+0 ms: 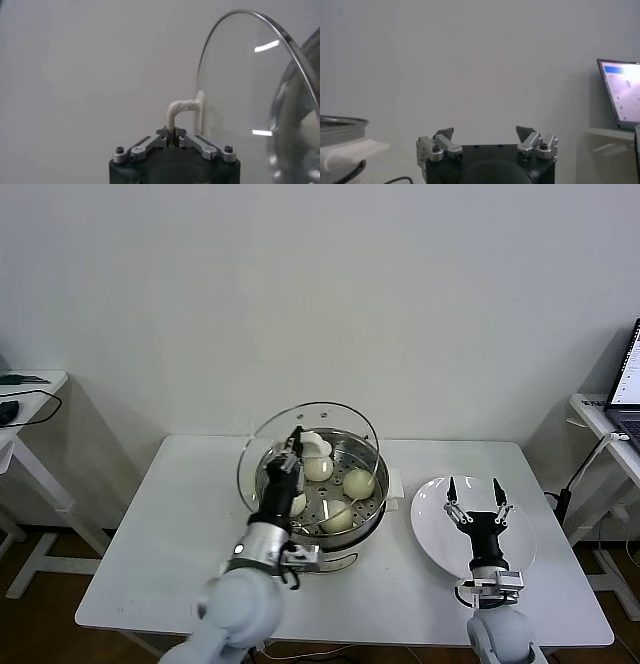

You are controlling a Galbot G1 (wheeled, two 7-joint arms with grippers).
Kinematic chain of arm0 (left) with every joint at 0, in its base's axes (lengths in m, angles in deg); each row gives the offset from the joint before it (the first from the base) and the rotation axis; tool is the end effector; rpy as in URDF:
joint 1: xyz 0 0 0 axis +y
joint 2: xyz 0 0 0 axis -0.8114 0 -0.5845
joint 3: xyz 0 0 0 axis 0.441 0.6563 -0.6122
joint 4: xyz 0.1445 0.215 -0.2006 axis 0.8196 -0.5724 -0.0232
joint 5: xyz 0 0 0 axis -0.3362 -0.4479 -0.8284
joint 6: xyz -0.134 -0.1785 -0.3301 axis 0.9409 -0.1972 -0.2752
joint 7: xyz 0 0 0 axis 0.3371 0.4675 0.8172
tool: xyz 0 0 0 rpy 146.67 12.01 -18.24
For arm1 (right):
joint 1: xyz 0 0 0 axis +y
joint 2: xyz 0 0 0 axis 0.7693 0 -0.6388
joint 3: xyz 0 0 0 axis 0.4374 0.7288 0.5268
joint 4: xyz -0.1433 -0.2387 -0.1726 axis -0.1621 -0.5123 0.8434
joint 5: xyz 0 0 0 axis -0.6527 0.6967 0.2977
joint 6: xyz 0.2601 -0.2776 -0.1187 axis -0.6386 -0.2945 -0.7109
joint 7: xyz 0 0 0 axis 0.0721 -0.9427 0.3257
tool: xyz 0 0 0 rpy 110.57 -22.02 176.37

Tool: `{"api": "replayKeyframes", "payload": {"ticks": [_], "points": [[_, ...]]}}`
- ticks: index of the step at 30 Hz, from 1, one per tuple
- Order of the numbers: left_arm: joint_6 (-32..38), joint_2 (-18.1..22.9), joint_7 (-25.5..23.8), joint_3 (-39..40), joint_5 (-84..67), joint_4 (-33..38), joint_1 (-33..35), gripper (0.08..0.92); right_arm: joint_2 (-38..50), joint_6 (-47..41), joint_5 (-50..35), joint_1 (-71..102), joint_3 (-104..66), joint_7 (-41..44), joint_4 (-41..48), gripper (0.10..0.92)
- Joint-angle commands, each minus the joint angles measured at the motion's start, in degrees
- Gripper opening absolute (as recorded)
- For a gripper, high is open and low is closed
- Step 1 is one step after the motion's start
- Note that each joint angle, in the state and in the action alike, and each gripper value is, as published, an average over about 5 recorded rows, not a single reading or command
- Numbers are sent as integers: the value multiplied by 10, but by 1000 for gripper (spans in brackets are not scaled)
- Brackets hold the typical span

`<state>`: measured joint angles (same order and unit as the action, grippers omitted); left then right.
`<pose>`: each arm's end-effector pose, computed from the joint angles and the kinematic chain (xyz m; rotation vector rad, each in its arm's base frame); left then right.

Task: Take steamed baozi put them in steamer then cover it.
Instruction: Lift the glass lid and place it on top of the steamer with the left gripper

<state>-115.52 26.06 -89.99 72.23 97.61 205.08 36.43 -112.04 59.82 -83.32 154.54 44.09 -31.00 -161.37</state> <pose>0.2954 -0.1416 -0.1817 0.1090 2.3122 1.7717 0.3142 -0.0929 -0.3771 0.1892 2.9315 -0.1237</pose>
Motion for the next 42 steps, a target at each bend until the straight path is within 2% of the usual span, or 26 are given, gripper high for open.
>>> {"api": "replayKeyframes", "payload": {"ticks": [1, 25, 42], "points": [[-89, 46, -50, 89, 65, -94, -54, 186, -2, 0, 1, -2, -2, 0, 5, 823], [-59, 70, -46, 73, 139, -147, -59, 186, -2, -1, 3, -3, -3, 1, 7, 823], [-49, 70, -41, 64, 149, -169, -61, 186, 0, -1, 1, -4, -3, 2, 9, 823]]}}
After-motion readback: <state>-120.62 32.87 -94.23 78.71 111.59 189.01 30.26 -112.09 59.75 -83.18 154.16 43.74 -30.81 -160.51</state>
